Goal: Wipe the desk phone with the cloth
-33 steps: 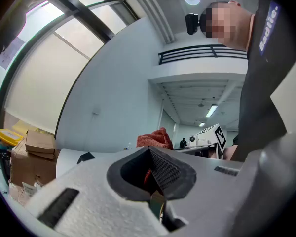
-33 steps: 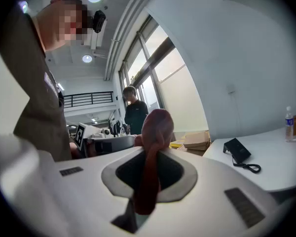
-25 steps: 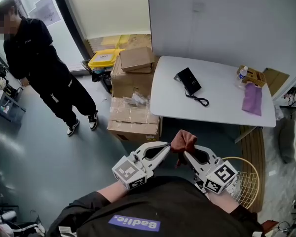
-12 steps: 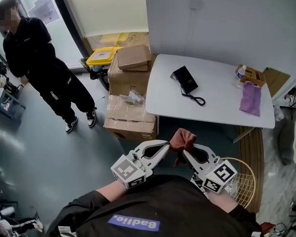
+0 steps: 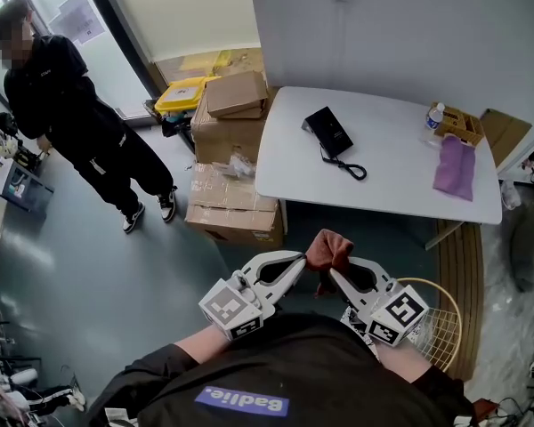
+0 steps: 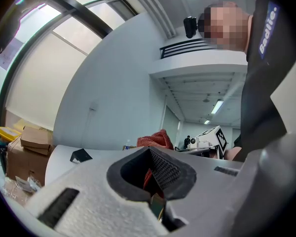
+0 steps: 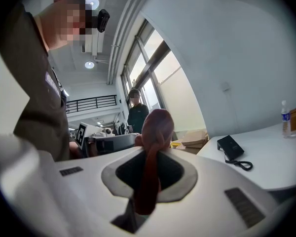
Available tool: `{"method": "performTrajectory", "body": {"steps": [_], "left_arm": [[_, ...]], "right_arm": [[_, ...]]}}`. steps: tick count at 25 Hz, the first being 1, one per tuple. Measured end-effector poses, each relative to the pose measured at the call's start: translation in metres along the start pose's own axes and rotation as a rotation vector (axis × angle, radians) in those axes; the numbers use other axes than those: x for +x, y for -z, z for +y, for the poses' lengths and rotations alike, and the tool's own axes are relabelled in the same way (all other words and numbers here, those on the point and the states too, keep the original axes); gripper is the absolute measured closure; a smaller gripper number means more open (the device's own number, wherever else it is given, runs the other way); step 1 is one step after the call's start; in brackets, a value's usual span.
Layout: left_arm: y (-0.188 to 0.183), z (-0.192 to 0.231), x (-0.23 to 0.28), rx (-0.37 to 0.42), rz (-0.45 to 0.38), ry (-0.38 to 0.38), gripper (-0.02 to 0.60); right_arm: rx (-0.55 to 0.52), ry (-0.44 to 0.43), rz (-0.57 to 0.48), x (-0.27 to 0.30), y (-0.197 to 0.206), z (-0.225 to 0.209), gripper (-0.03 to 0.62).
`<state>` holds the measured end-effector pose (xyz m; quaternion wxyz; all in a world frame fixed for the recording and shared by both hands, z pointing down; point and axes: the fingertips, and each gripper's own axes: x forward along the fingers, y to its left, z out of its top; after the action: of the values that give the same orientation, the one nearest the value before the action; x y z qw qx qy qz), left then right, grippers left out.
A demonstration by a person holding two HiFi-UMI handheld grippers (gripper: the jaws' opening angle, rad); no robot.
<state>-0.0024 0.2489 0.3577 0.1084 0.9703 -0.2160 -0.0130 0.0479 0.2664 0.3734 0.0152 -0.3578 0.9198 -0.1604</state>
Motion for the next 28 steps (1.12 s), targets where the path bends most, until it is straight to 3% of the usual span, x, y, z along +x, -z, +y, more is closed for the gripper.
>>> {"method": "performTrajectory", "body": {"steps": [10,15,21,28], "left_arm": [[0.0,0.035,0.027,-0.003,-0.006,0.042,0.577],[-0.011,0.088,0.052,-0.03,-0.006,0.063,0.577],[-0.043,0.149,0.076,-0.054,-0.02,0.139,0.577],[-0.062,0.228,0.084,-0.016,0.004,0.166,0.577]], "right_arm": [[0.017,0.059,0.015,0.018,-0.002,-0.038,0.545],[0.017,0.108,0.032,0.055,-0.014,-0.074,0.545],[0.006,0.149,0.053,0.109,-0.036,-0.113,0.545],[-0.017,0.186,0.047,0.176,-0.068,-0.142,0.546]]}}
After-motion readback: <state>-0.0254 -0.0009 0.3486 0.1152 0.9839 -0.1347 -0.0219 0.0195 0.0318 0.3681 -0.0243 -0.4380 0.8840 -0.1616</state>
